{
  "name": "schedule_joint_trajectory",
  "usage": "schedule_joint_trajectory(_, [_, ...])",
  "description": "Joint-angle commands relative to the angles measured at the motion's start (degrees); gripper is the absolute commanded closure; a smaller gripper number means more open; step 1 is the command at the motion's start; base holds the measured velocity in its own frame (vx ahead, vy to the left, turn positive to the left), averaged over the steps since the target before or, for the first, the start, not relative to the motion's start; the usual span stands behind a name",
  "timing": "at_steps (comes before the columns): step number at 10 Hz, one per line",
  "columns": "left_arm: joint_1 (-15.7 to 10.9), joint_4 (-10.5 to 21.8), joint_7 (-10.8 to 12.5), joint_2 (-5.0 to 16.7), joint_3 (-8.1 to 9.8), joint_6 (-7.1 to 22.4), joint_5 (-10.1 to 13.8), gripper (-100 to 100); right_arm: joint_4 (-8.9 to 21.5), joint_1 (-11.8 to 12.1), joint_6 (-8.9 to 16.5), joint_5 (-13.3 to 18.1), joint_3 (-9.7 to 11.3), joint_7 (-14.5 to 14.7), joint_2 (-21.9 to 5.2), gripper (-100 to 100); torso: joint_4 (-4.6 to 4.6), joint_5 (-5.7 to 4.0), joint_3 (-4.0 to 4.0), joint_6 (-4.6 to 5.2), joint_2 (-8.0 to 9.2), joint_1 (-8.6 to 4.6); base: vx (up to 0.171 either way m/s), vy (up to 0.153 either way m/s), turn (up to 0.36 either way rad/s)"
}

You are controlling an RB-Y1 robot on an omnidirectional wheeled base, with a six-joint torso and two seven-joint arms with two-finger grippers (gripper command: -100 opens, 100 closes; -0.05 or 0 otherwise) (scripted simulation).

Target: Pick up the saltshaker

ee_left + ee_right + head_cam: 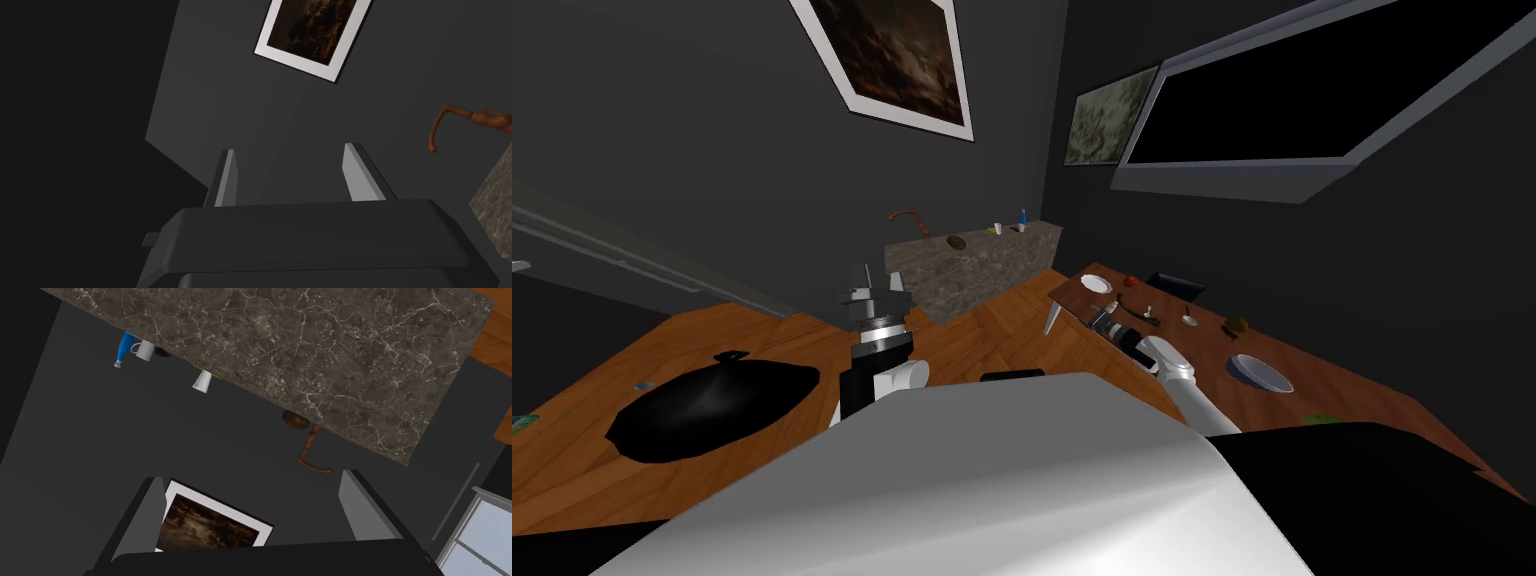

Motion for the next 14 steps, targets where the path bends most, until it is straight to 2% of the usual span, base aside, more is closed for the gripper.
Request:
schedule_joint_trajectory(1, [0.0,0.0,0.0,0.0,0.0,0.0,0.0,0,1.9,-0.4,-0.3,1.1,0.0,0.5,-0.2,-100,0.0,0.0,0.0,0.0,0.0,0.0,-0.012,-0.015,-0.033])
schedule_joint_trajectory(2, [0.0,0.0,0.0,0.0,0.0,0.0,0.0,0,4.2,-0.9,-0.6,3.6,-0.1,2.2,-2.0,-100,-0.01,-0.01,-0.03,0.04,-0.06,-0.01,-0.03,-0.01,0.368])
schedule_joint_trajectory(3, [0.0,0.0,0.0,0.0,-0.01,0.0,0.0,0,5.7,-0.9,-0.6,4.7,-0.1,2.2,-2.0,-100,-0.01,0.01,-0.02,-0.08,-0.04,0.0,-0.032,-0.029,0.207])
schedule_joint_trajectory(4, [0.0,0.0,0.0,0.0,0.0,0.0,0.0,0,7.5,-1.2,-0.8,6.6,-0.2,4.0,-3.7,-100,-0.01,-0.01,-0.02,0.03,-0.03,-0.06,-0.045,-0.03,0.364])
schedule_joint_trajectory(5, [0.0,0.0,0.0,0.0,0.0,0.0,0.0,0,9.4,-1.2,-0.8,8.2,-0.2,4.0,-3.7,-100,0.0,-0.01,0.0,-0.06,0.0,-0.07,-0.033,-0.031,0.173])
schedule_joint_trajectory(6, [0.0,0.0,0.0,0.0,0.01,0.0,0.0,0,11.7,-1.5,-1.0,9.8,-0.3,5.6,-5.3,-100,-0.01,-0.02,-0.01,0.04,-0.02,-0.08,-0.029,-0.035,0.427])
schedule_joint_trajectory(7, [0.0,0.0,0.0,0.0,0.0,0.0,0.0,0,13.3,-1.5,-1.0,11.4,-0.3,5.6,-5.3,-100,0.0,-0.01,-0.02,-0.07,-0.05,-0.11,-0.025,-0.041,0.143])
schedule_joint_trajectory(8, [0.0,0.0,0.0,0.0,0.01,0.0,0.0,0,13.3,-1.5,-1.0,11.9,-0.3,5.6,-5.3,-100,-0.01,-0.03,-0.03,0.06,-0.05,-0.12,-0.009,-0.015,-0.112])
schedule_joint_trajectory(9, [0.0,0.0,0.0,0.0,0.01,0.0,0.0,0,16.1,-1.7,-1.1,14.3,-0.2,7.3,-6.9,-100,-0.02,-0.02,-0.05,0.07,-0.08,-0.05,-0.022,-0.017,0.363])
schedule_joint_trajectory(10, [0.0,0.0,0.0,0.0,0.0,0.0,0.0,0,17.0,-1.7,-1.1,15.4,-0.2,7.3,-6.9,-100,-0.01,0.0,-0.05,-0.07,-0.09,-0.04,-0.021,-0.033,0.246])
schedule_joint_trajectory(13, [0.0,0.0,0.0,0.0,0.01,0.0,0.0,0,23.1,-2.0,-1.1,20.7,0.0,10.4,-9.7,-100,-0.02,-0.06,-0.06,0.06,-0.11,-0.2,-0.018,-0.055,0.263])
schedule_joint_trajectory(14, [0.0,0.0,0.0,0.0,0.01,0.0,0.0,0,23.9,-2.0,-1.1,22.0,0.0,10.4,-9.7,-100,-0.02,-0.03,-0.05,-0.01,-0.1,-0.2,-0.018,-0.051,0.202])
